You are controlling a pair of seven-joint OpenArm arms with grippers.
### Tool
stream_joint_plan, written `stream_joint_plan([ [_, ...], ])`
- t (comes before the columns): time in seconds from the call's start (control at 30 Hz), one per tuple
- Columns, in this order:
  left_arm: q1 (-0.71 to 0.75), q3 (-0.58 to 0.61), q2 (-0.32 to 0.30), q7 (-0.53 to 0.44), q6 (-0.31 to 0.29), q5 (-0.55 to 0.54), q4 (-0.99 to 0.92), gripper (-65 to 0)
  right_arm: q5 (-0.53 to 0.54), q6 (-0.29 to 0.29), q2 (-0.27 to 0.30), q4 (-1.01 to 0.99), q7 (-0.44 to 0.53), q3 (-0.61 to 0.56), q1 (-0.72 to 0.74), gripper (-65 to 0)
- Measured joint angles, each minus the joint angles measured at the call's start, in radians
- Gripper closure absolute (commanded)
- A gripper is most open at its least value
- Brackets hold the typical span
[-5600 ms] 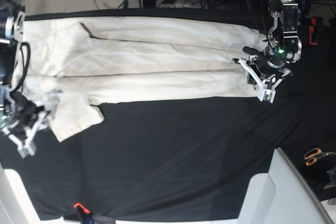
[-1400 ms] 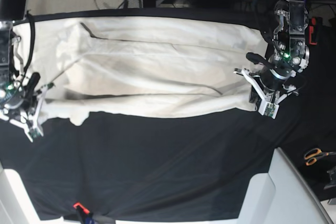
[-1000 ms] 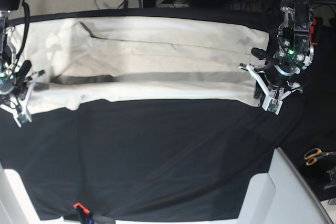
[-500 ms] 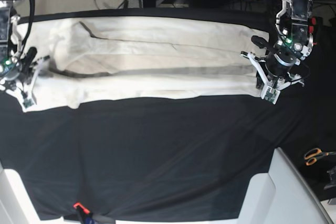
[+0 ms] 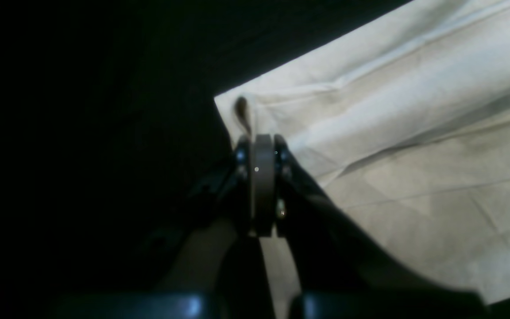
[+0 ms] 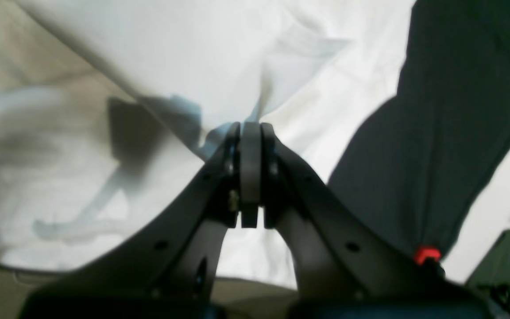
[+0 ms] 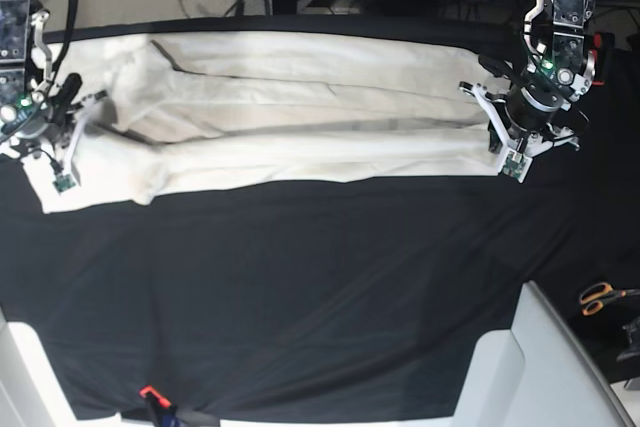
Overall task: Fold the T-shirt properly
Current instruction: 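Pull the folded strip away from the hem with both grippers, then release the strip with the left gripper and raise it away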
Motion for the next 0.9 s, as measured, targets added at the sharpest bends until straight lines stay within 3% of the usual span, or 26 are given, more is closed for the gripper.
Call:
stream_joint_plan([
  [0.23, -0.002, 0.000, -0.004, -0.002, 0.000, 0.000, 0.000, 0.0, 0.003, 0.000, -0.016, 0.063, -0.010, 0.080, -0.029, 0.0],
  [0.47, -0.001, 0.000, -0.003, -0.003, 0.000, 0.000, 0.003, 0.0, 0.001, 0.005, -0.081, 0.070, -0.038, 0.083, -0.061, 0.0],
  [0.9, 0.001, 0.000, -0.001, -0.003, 0.000, 0.000, 0.003, 0.0, -0.005, -0.003, -0.102, 0.121, -0.043, 0.082, -0.123, 0.0],
])
